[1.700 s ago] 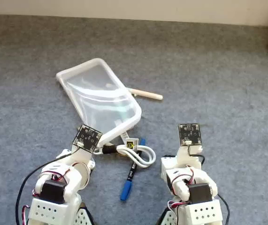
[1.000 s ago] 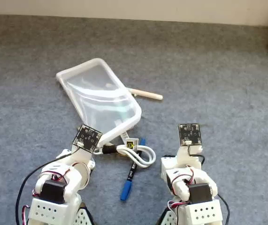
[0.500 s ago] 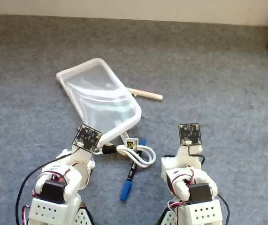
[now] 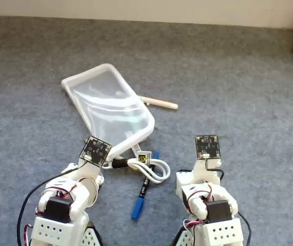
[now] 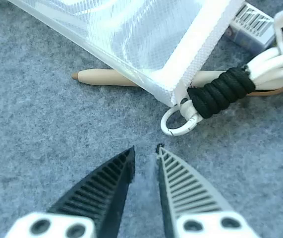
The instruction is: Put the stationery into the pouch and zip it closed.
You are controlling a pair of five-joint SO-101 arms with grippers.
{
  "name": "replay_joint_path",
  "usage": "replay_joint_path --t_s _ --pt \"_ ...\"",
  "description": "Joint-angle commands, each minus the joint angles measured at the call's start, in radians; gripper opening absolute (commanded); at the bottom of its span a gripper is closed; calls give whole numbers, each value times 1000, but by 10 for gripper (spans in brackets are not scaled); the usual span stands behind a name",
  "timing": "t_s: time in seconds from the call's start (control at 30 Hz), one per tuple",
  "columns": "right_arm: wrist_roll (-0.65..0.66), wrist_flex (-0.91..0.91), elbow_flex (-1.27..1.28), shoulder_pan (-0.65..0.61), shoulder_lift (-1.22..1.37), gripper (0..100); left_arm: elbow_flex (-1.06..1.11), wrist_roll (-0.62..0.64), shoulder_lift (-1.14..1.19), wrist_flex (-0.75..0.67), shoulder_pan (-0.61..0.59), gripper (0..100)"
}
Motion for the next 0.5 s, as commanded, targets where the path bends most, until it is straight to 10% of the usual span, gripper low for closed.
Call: replay_joint_path --t_s 0.0,0.47 --pt "-2 5 108 8 -15 26 22 8 -12 6 16 88" --pt "0 4 108 8 -15 26 19 5 -13 8 8 88"
